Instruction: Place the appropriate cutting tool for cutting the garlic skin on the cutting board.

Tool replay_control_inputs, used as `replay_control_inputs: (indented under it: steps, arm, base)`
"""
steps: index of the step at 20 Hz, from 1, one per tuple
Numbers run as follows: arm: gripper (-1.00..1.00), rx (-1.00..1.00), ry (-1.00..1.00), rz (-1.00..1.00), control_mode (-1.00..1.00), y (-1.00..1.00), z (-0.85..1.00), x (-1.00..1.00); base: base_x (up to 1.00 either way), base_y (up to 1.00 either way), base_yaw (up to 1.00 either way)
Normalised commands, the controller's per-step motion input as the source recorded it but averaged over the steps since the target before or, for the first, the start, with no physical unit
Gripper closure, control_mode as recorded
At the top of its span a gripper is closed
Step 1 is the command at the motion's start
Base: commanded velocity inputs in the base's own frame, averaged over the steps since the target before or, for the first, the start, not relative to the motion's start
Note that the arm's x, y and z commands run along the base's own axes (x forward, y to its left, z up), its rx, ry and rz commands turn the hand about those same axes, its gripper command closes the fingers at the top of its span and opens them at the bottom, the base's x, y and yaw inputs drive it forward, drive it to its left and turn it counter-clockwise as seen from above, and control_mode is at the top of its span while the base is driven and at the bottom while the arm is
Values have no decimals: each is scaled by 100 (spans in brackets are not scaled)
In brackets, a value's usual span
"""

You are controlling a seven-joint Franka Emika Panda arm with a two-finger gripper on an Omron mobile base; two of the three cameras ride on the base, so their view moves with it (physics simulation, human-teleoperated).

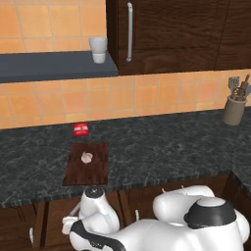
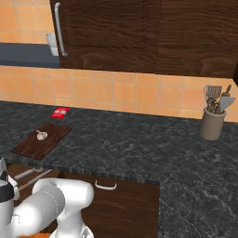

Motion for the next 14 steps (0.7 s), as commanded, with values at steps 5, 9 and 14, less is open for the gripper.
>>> replay_control_inputs:
  steps: [5, 9, 14]
  arm:
    - [-100, 0, 1, 0, -100, 0, -9, -55]
    - [-100, 0, 0, 0, -100, 0, -9, -32]
    - [-100, 0, -2, 0, -100, 0, 6, 69]
  base:
    - [0, 0, 0]
    - [0, 0, 0]
    - [0, 0, 0]
